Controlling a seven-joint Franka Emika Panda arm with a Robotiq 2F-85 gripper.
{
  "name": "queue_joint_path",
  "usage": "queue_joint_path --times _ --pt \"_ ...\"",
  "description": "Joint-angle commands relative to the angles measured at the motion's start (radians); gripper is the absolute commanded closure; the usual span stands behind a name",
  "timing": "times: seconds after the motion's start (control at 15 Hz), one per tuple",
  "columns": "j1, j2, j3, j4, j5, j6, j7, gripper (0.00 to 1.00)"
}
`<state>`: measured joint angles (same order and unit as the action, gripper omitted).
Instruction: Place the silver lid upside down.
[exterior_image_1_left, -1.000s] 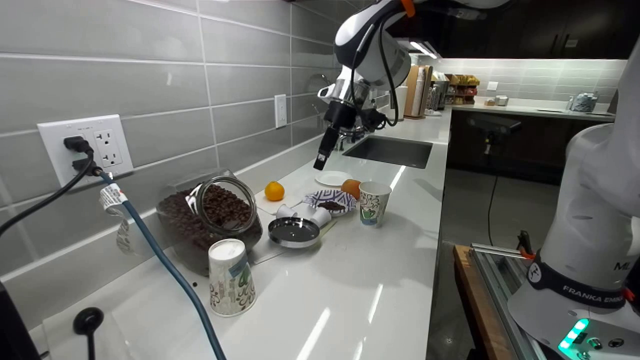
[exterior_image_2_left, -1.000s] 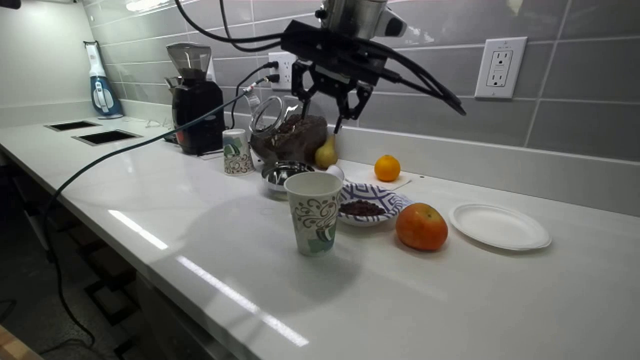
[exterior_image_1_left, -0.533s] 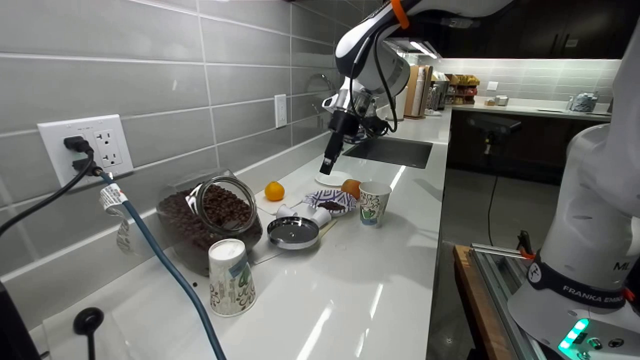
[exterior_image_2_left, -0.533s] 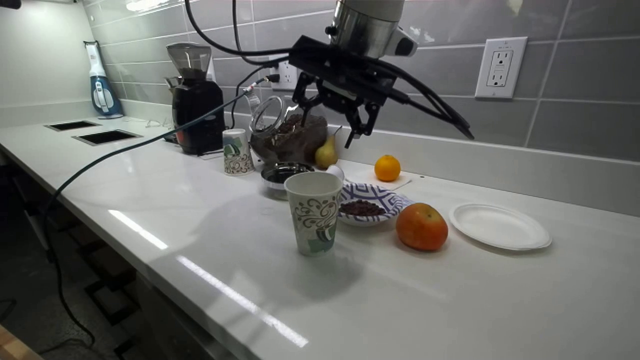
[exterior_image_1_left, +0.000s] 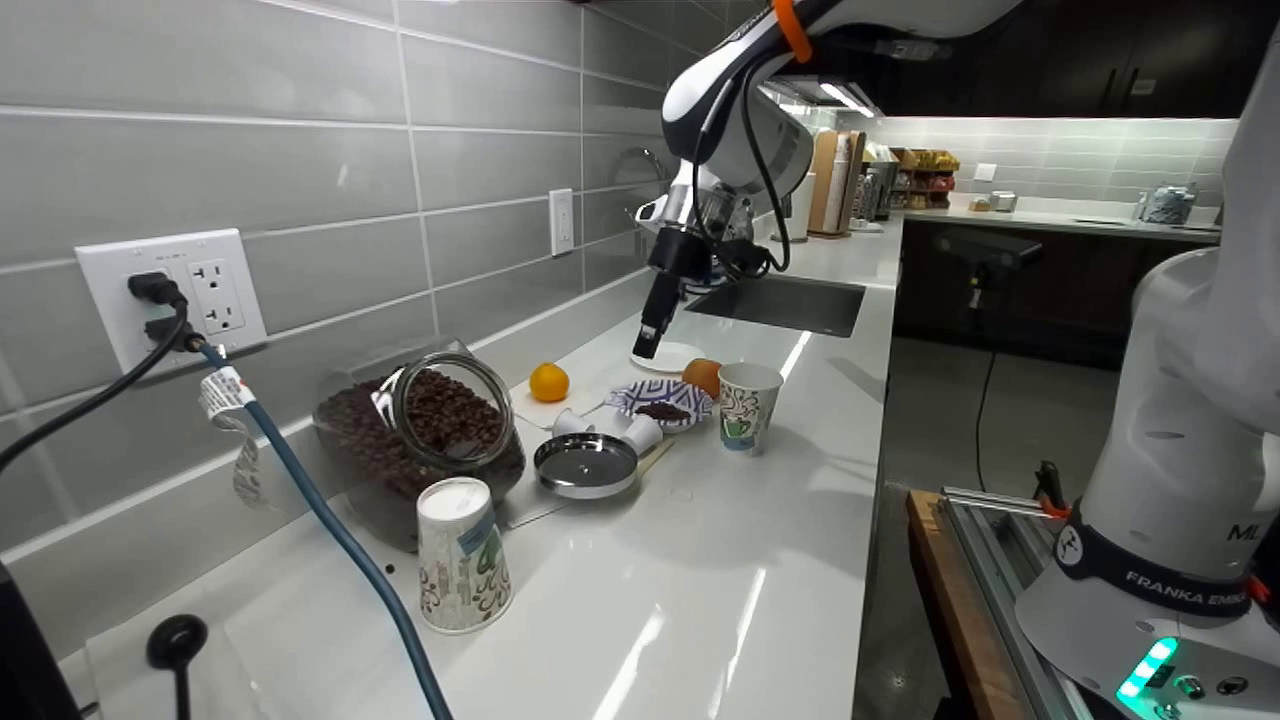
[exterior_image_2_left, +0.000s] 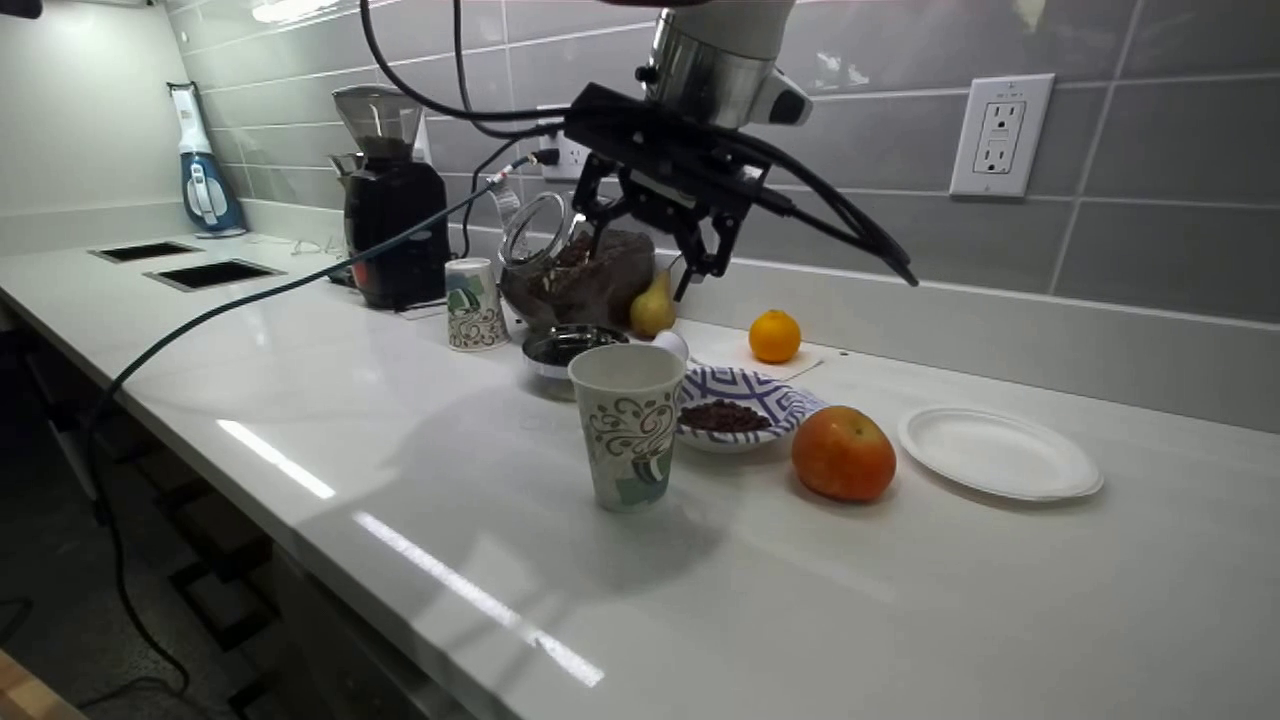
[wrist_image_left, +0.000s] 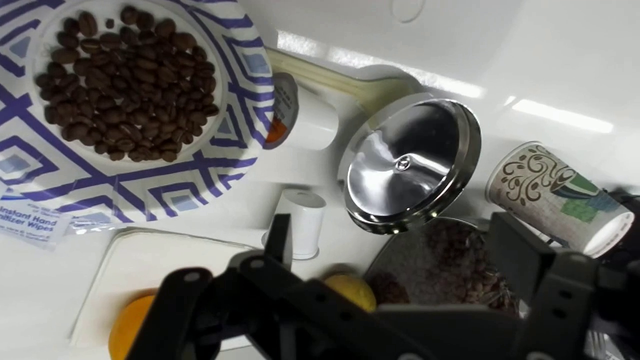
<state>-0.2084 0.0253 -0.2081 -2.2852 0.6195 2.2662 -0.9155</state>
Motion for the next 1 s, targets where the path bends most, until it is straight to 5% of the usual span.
queue_joint_path --times 0.0,0.47,0.93 --pt "0.021 -0.005 0.029 -0.026 0.068 0.091 0.112 0.00" --pt "0.049 -0.052 0.064 -0.139 0.237 0.302 0.347 0.00" --pt "0.088 -0.154 0.111 -0.325 0.173 0.479 0.671 0.00"
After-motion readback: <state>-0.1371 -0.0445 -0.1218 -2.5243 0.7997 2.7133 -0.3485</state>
